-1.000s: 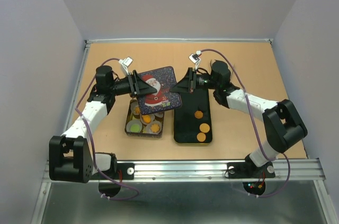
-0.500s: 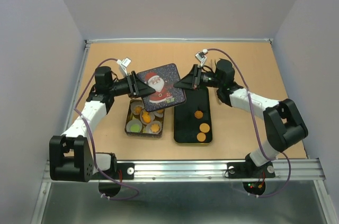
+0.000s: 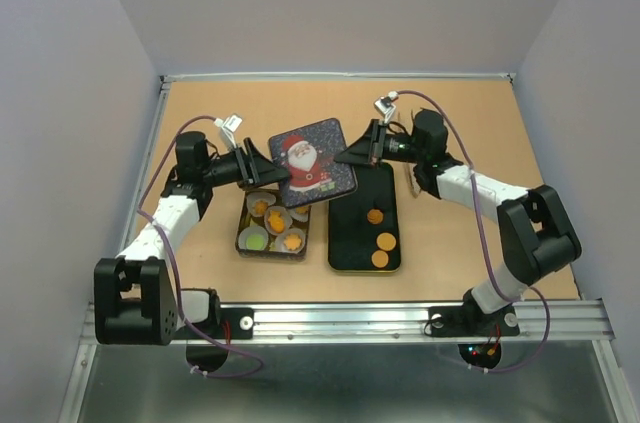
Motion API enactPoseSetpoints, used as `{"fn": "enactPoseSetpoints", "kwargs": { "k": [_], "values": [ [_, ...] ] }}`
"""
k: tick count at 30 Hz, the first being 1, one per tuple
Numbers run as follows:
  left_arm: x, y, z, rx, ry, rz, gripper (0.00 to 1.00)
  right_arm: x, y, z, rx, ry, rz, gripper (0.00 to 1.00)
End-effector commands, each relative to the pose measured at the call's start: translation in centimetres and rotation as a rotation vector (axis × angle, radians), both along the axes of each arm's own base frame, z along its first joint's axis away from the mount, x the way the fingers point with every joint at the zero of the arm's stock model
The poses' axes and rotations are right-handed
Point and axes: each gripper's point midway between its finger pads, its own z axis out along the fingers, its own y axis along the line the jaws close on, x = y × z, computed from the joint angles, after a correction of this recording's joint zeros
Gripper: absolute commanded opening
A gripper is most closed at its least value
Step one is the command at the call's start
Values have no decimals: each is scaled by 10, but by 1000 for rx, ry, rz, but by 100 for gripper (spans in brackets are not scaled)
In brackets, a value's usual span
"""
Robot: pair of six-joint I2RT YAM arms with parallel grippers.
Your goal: Pack the cookies
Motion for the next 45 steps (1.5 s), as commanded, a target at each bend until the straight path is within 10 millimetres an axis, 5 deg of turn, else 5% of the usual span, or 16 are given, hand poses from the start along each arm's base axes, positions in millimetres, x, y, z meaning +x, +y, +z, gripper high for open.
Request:
{"fn": "enactPoseSetpoints", "kwargs": {
  "k": [1, 12, 15, 16, 18, 22, 27, 30, 45],
  "values": [
    [19, 25, -20, -92, 70, 114, 67, 58, -56, 37, 52, -119, -246, 0],
    [27, 36, 22, -91, -52, 179, 73, 73, -70, 67, 95, -139, -278, 0],
    [37, 59, 24, 79, -92, 305, 73, 71, -71, 65, 95, -132, -275, 0],
    [52, 83, 15, 218, -119, 440, 72, 70, -71, 66, 96, -135, -273, 1],
    [54, 132, -1, 438, -18, 694, 72, 67, -71, 63, 96, -119, -273, 0],
    [39, 167, -28, 600, 63, 832, 71, 52, -73, 63, 157, -87, -259, 0],
    [18, 164, -77, 598, 217, 837, 68, 20, -80, 74, 421, -38, -186, 0],
    [15, 161, -77, 581, 229, 856, 66, 6, -85, 70, 500, -33, -169, 1],
    [-4, 138, -137, 457, 448, 866, 68, 3, -86, 66, 525, -22, -145, 0]
  ]
}}
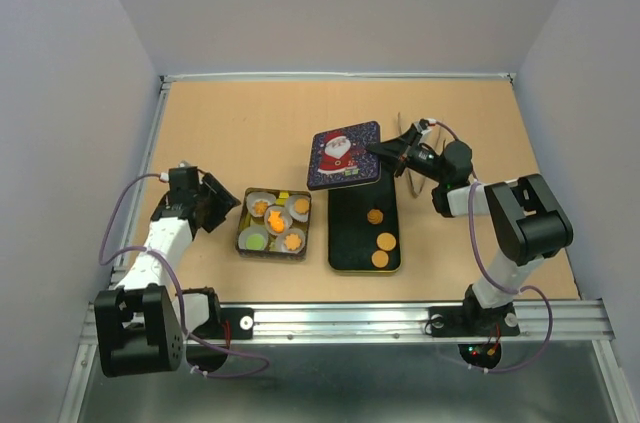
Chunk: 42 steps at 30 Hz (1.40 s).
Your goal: Pack the cookies
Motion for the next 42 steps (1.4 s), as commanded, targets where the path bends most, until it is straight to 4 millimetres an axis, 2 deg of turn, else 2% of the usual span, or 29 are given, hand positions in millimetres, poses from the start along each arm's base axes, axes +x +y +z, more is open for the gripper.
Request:
{"fn": "enactPoseSetpoints", "kwargs": {
  "k": [1, 6, 8, 9, 13, 20, 23, 26, 27, 28, 36, 39, 42],
  "values": [
    [-1, -15, -4, -75, -20, 10, 68, -35, -10, 79, 118, -467, 1, 0],
    [-11, -25, -17, -158, -27, 36, 68, -35, -11, 76, 114, -462, -2, 1],
    [-12, -34, -14, -219, -55, 39, 68, -36, -11, 77, 113, -466, 0, 0],
    [-16, -36, -19, -226, -47, 41, 68, -36, -11, 77, 113, -466, 0, 0],
    [-15, -40, -16, -227, -58, 46, 68, -36, -11, 77, 113, -466, 0, 0],
    [-17, -71, -10, -307, -54, 42, 68, -40, -12, 77, 106, -477, -6, 1],
    [-21, -92, -5, -368, -68, 41, 68, -46, -15, 75, 96, -481, -32, 0],
    [-20, -102, 0, -429, -74, 69, 68, -55, -17, 77, 76, -508, -51, 1],
    [-21, -109, 2, -443, -82, 53, 68, -54, -17, 70, 53, -495, -61, 0],
    [-21, -112, 4, -461, -82, 66, 68, -58, -18, 75, 46, -513, -66, 1],
    [6, -125, 15, -403, -135, 23, 68, -61, -17, 69, -2, -497, -58, 1],
    [21, -126, 35, -363, -180, -4, 68, -67, -16, 63, -3, -476, -45, 1],
    [24, -115, 50, -302, -227, 8, 68, -78, -12, 53, -3, -449, -35, 0]
  ]
}}
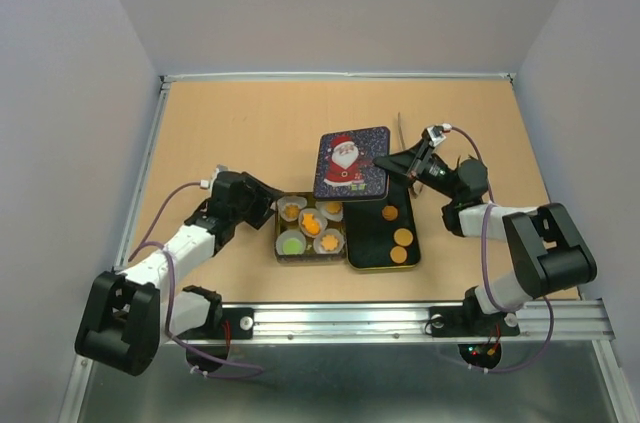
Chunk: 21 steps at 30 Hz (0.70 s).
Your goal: Pack the cookies
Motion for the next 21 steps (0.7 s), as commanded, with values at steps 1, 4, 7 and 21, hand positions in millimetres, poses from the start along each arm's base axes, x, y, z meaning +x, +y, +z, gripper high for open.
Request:
{"fn": "enactPoseSetpoints", "kwargs": {
  "k": [1, 4, 7, 21],
  "values": [
    [24, 13, 52, 81, -178, 27, 68, -35, 1, 28, 43, -228, 11, 0],
    [20, 38, 61, 155, -218, 64, 66, -46, 16, 20, 43, -217, 38, 1],
    [13, 60, 69, 184, -270, 76, 66, -56, 38, 17, 57, -219, 93, 1],
    [-19, 39, 20, 28, -268, -131, 61, -64, 70, -26, 86, -174, 150, 0]
  ]
}}
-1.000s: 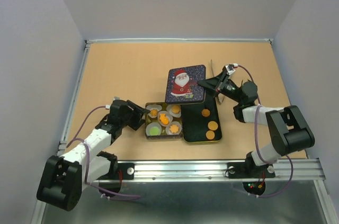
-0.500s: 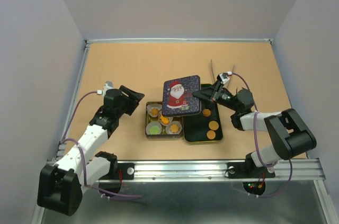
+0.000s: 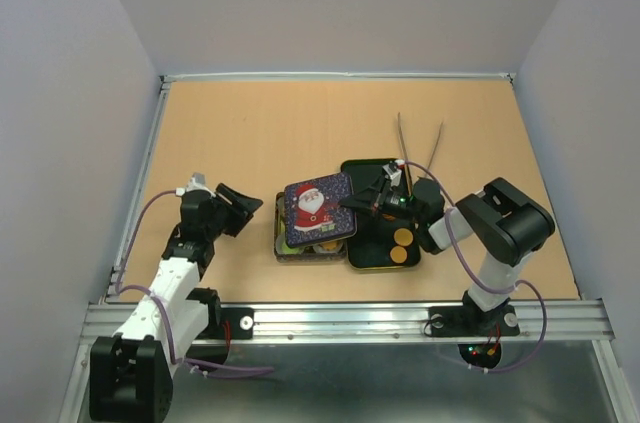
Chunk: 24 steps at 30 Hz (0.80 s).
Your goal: Pack the cookies
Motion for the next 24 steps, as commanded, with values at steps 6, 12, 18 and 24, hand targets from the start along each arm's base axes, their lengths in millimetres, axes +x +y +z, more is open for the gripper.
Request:
{"fn": "enactPoseSetpoints", "kwargs": {
  "k": [6, 12, 18, 24],
  "values": [
    [-13, -21, -3, -44, -64, -149, 61, -22, -7, 73, 206, -426, -26, 1],
    [-14, -24, -7, -61, -65, -160, 61, -24, -8, 52, 166, -373, -35, 19],
    [-15, -25, -7, -66, -69, -167, 60, -26, -10, 40, 136, -350, -43, 45],
    [-16, -25, -10, -65, -63, -168, 59, -29, -9, 32, 109, -335, -26, 66]
  ]
}}
